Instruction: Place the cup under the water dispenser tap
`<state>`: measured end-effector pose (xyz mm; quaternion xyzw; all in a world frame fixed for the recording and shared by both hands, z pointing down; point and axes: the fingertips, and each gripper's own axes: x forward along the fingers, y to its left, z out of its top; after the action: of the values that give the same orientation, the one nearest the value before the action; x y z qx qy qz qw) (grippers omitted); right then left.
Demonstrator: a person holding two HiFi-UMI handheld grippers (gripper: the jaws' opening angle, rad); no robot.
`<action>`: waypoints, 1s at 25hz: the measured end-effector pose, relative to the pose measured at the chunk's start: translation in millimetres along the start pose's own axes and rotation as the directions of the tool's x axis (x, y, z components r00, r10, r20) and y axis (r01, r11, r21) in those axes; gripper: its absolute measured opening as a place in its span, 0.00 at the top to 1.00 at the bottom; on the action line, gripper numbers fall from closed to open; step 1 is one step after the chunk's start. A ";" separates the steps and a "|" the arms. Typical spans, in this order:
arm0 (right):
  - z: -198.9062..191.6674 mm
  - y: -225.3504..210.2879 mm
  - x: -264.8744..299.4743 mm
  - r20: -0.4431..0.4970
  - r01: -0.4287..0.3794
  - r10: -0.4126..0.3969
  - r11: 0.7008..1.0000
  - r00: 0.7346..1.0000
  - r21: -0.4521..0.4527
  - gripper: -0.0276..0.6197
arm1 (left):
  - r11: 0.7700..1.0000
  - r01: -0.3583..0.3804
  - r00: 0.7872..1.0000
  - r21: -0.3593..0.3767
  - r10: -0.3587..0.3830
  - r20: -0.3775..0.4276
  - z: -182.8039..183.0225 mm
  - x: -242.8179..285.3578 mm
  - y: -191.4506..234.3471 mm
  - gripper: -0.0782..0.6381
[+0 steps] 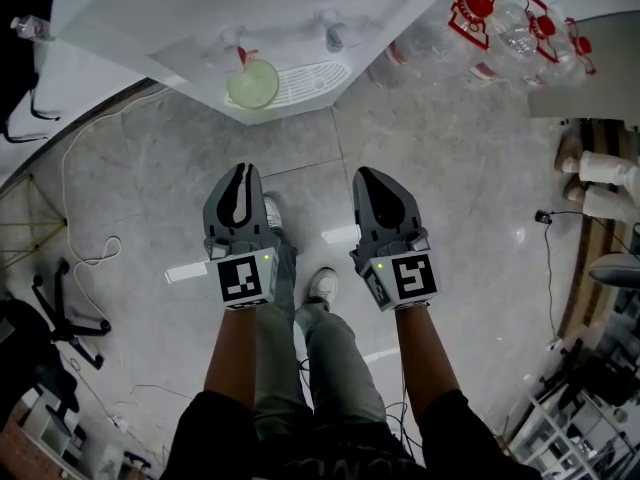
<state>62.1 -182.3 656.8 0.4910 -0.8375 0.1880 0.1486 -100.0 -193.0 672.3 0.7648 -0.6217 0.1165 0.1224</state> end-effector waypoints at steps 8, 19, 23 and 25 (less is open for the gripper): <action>48.4 8.9 -41.1 -0.013 0.016 -0.016 1.000 1.000 -0.004 0.94 | 1.000 0.018 0.999 -0.022 -0.018 -0.031 45.7 -33.8 -9.0 0.87; 121.4 26.0 -82.4 0.093 0.003 -0.002 1.000 0.996 -0.006 0.94 | 0.997 0.031 0.999 -0.067 -0.033 -0.034 109.6 -75.4 -17.6 0.87; 146.0 36.0 -93.8 0.098 0.004 -0.002 1.000 0.995 -0.021 0.94 | 0.997 0.038 0.998 -0.064 -0.040 -0.038 129.0 -88.7 -16.4 0.87; 160.5 41.1 -98.6 0.109 0.004 -0.002 1.000 0.994 -0.011 0.94 | 0.997 0.039 0.999 -0.064 -0.041 -0.034 139.8 -93.1 -16.2 0.87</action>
<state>62.4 -162.3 465.1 0.5010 -0.8447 0.1558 0.1057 -99.2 -150.3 509.0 0.7706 -0.6074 0.1078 0.1599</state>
